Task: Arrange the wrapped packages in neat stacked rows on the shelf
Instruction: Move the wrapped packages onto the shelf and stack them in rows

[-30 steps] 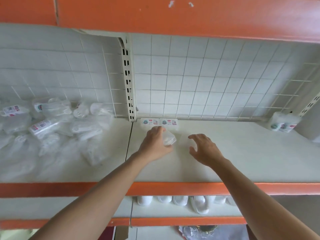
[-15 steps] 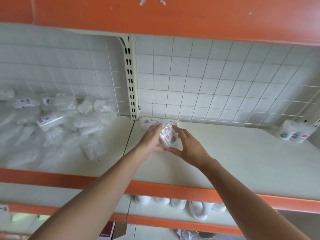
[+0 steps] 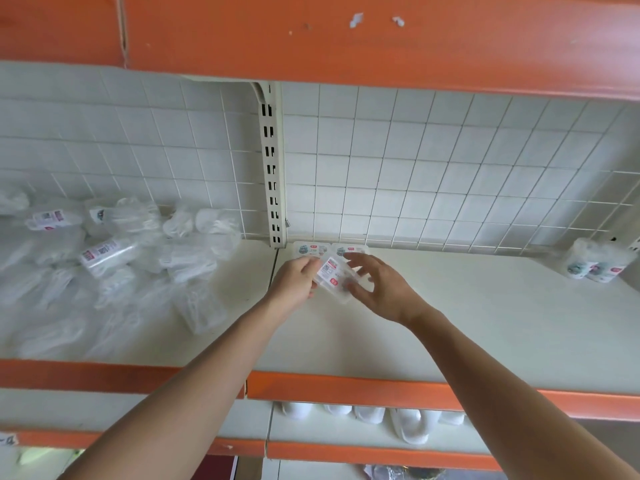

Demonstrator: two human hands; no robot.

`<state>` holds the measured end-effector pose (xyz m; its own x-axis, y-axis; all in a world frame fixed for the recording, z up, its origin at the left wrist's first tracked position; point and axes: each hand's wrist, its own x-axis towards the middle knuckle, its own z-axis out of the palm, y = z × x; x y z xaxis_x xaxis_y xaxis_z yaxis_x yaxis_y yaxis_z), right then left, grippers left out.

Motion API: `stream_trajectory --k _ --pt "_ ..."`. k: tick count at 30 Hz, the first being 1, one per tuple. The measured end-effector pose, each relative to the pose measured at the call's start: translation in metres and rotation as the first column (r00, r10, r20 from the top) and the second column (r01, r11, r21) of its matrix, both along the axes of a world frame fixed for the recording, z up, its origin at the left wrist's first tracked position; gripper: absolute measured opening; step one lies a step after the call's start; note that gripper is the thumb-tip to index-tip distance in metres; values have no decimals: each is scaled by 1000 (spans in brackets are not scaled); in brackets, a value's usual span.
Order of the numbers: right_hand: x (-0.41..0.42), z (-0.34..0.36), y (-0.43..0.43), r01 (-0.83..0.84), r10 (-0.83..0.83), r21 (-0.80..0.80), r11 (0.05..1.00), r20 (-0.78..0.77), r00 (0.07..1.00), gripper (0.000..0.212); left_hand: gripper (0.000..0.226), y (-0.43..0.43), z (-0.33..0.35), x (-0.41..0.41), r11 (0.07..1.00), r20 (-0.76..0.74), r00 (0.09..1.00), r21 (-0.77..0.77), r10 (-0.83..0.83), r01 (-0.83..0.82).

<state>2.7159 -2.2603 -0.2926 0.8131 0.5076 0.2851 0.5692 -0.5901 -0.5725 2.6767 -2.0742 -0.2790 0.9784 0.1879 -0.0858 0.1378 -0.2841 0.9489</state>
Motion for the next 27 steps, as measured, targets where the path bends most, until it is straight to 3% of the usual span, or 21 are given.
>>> stream_trajectory --k 4,7,10,13,15,18,22,27 --pt "3 10 14 73 -51 78 994 -251 967 45 18 6 2 2 998 20 999 50 -25 24" --pt "6 10 18 118 -40 186 975 -378 925 53 30 8 3 3 997 54 996 -35 76 -75" --pt "3 13 24 245 -51 326 913 -505 862 45 37 7 -2 0 997 -55 998 -74 32 -36" --pt "2 15 30 344 -97 328 880 -585 805 39 35 5 -5 -5 993 -92 996 -119 -21 10" --pt "4 12 30 328 -138 258 909 -555 820 35 29 7 -7 -4 996 -71 997 -91 2 -8" --pt "8 4 23 223 -189 82 971 -307 933 43 26 15 -4 -1 1000 -62 998 -9 10 -11" --pt "7 -2 18 -3 -8 -108 994 -101 995 60 35 25 -2 3 998 -88 996 67 0 6" --pt "0 -9 36 84 -101 -227 970 -63 993 52 35 29 -9 3 949 -44 998 315 51 -35"
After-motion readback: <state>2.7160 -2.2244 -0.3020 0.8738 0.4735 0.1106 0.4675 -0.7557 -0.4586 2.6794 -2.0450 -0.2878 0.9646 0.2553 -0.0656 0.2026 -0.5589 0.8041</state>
